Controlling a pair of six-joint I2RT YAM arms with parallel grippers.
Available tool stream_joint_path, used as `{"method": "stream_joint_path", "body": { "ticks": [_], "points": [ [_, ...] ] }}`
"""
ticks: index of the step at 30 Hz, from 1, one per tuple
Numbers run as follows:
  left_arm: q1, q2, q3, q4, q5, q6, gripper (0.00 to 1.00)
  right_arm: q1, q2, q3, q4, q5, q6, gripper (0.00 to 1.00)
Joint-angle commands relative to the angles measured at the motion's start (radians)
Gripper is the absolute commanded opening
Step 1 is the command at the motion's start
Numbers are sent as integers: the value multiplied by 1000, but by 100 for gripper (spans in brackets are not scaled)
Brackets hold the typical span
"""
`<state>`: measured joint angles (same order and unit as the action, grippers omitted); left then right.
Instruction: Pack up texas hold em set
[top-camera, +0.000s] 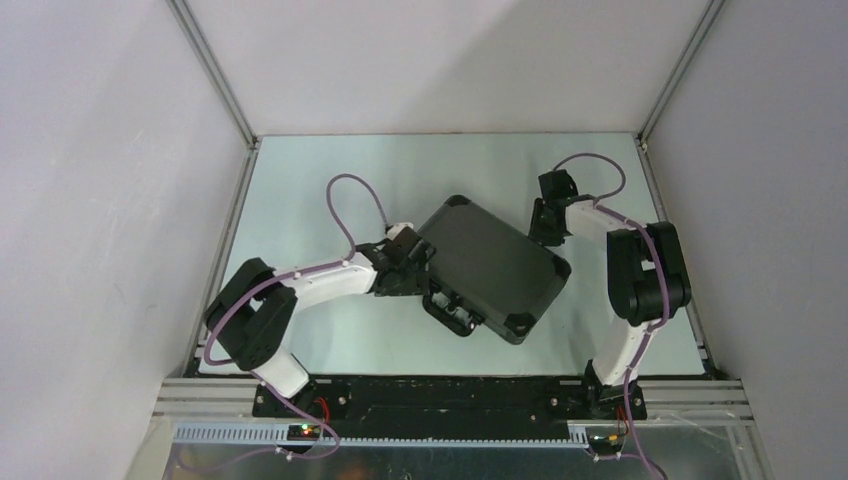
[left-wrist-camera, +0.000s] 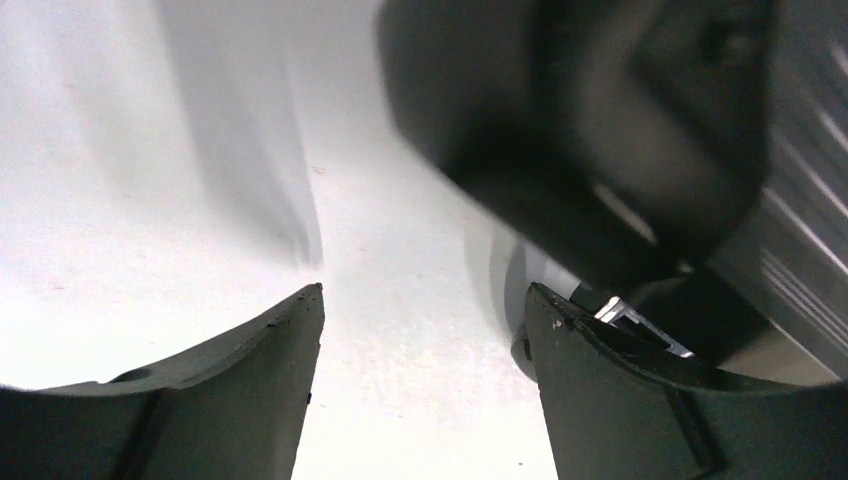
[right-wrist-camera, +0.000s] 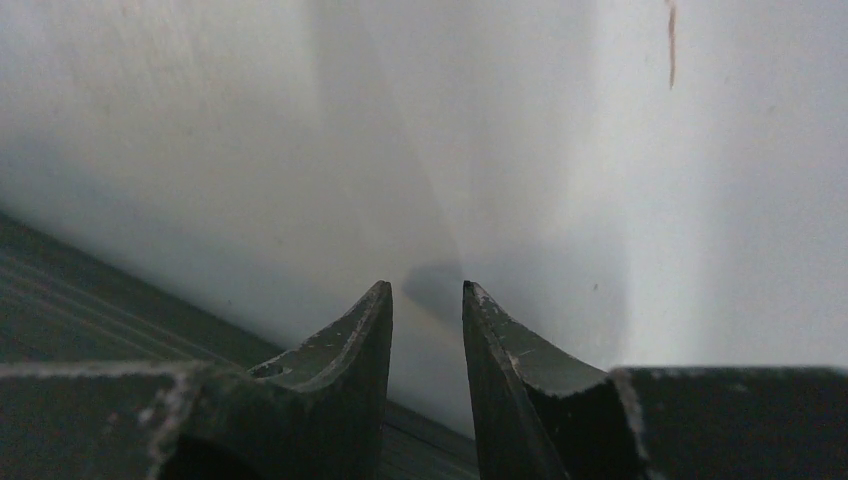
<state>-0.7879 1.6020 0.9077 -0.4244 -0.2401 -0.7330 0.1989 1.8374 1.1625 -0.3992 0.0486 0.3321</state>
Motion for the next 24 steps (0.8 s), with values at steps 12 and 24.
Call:
{"method": "stream_joint_path", "body": {
  "ticks": [12,24],
  "points": [
    [139,10,73,229,-62,27,80,327,-272,-277,-230,-122,155,39],
    [202,-280,-37,109,-206,22,85,182,-642,-265,-148,212,92,46]
  ]
}}
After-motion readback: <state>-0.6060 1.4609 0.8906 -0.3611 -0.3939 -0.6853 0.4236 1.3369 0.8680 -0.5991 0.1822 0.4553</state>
